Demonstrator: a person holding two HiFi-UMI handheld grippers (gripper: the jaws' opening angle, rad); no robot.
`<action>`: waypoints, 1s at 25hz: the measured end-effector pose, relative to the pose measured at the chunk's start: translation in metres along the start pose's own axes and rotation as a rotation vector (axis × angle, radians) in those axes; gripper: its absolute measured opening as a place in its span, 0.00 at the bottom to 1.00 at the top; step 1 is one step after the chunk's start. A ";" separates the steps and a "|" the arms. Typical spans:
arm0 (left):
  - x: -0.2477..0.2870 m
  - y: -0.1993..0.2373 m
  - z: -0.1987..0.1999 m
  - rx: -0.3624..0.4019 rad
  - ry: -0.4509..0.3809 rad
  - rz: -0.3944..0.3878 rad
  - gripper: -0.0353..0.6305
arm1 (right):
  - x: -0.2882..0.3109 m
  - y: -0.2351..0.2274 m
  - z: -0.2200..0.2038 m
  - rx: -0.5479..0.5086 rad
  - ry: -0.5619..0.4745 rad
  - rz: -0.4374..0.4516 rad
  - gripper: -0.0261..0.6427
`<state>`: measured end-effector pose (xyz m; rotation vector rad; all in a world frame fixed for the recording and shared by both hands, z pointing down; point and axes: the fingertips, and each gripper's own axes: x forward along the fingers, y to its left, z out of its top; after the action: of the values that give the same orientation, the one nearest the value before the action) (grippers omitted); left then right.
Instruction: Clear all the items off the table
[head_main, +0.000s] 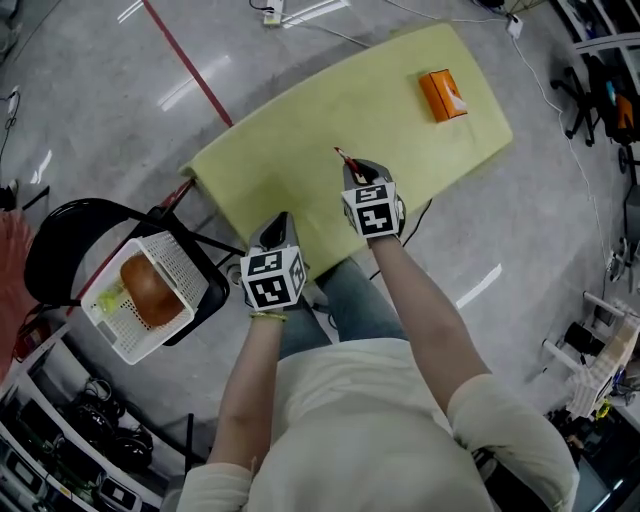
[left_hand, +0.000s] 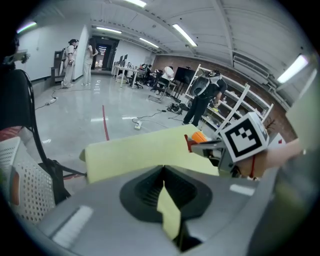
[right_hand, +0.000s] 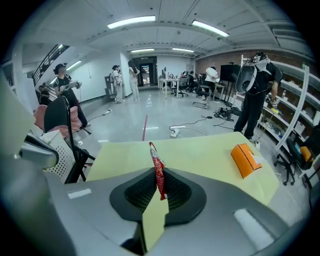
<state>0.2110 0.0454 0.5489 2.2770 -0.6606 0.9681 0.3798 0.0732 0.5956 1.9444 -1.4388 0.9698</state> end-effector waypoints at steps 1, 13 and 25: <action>-0.006 0.002 0.000 0.001 -0.001 -0.001 0.07 | -0.006 0.003 0.002 0.001 -0.005 -0.002 0.09; -0.067 0.028 -0.003 0.015 -0.016 -0.006 0.07 | -0.072 0.050 0.025 -0.015 -0.051 -0.010 0.09; -0.138 0.080 0.001 -0.003 -0.069 0.026 0.07 | -0.116 0.129 0.057 -0.110 -0.102 0.038 0.09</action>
<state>0.0758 0.0172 0.4684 2.3131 -0.7222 0.9033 0.2491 0.0586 0.4686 1.9169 -1.5574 0.8001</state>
